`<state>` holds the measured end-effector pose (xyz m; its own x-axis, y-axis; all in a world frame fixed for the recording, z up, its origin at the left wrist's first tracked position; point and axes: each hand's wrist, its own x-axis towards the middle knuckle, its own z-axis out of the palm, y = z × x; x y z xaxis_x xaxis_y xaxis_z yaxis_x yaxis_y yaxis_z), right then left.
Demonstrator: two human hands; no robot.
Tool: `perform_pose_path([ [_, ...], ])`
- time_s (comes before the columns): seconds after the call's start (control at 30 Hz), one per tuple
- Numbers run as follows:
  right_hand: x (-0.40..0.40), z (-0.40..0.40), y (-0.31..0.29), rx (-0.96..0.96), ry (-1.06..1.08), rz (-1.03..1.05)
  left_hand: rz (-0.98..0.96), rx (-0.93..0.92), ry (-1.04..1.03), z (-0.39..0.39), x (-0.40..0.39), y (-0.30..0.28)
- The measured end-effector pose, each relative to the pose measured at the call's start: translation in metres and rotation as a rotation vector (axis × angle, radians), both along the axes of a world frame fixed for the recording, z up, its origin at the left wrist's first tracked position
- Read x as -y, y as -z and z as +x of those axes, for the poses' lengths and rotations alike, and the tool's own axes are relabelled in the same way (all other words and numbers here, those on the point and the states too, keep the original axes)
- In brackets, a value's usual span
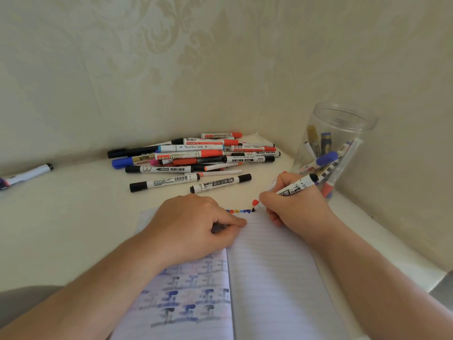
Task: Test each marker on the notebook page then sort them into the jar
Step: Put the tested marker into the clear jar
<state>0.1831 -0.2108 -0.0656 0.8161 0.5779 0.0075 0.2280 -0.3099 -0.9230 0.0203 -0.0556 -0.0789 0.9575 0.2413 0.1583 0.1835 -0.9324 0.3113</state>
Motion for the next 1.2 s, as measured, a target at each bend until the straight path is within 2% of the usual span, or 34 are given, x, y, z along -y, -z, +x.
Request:
perform_pose_path([
  [0.47,-0.001,0.005,0.003,-0.043,-0.015,-0.009,0.014,-0.010,0.007,-0.003,0.001,-0.001],
  [0.6,0.001,0.008,-0.001,-0.148,-0.007,0.151,-0.208,0.167,-0.028,-0.010,-0.002,0.000],
  [0.73,0.009,0.008,-0.011,-0.247,-0.195,0.271,-0.293,0.291,-0.106,-0.011,-0.004,0.001],
  [0.87,0.016,0.011,-0.016,-0.419,-0.326,0.305,-0.434,0.321,-0.133,-0.006,-0.005,-0.002],
  [0.97,0.017,0.014,-0.013,-0.460,-0.362,0.284,-0.459,0.325,-0.118,-0.007,-0.006,-0.001],
  [1.2,0.014,0.014,-0.009,-0.425,-0.376,0.262,-0.410,0.332,-0.080,-0.008,-0.004,-0.002],
])
